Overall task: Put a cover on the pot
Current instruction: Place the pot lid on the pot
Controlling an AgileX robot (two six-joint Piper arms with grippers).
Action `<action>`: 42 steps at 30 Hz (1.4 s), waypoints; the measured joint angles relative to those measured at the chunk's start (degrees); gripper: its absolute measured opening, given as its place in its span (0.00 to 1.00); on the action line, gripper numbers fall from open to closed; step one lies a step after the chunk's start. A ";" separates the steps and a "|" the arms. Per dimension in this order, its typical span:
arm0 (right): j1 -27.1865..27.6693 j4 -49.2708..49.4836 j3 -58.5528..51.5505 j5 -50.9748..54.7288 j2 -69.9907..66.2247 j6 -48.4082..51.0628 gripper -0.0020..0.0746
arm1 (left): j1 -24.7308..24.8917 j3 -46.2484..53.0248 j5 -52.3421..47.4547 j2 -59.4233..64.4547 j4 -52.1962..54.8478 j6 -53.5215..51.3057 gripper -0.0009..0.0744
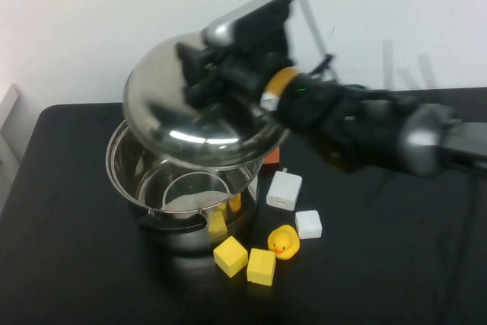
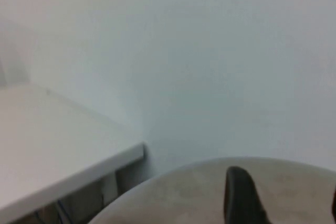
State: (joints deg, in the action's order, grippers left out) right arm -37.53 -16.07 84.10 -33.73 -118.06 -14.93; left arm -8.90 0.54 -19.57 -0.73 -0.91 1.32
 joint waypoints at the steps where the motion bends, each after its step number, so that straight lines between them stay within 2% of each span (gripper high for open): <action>1: -0.69 -0.48 2.76 2.18 -2.01 0.00 0.46 | 0.00 0.00 0.00 0.00 0.00 0.00 0.01; 6: -3.04 -3.63 12.58 10.53 -8.87 0.00 0.46 | 0.00 0.00 0.00 0.00 0.00 0.00 0.01; 10: -4.07 -4.51 16.05 12.91 -11.99 0.00 0.46 | 0.00 0.00 0.00 0.00 -0.04 0.00 0.01; 42: -4.53 -5.21 17.13 13.51 -15.40 -2.04 0.46 | 0.00 0.00 0.00 0.00 -0.04 0.00 0.01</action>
State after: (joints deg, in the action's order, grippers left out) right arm -42.06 -21.29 101.23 -20.22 -133.47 -16.97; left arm -8.90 0.54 -19.57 -0.73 -0.95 1.32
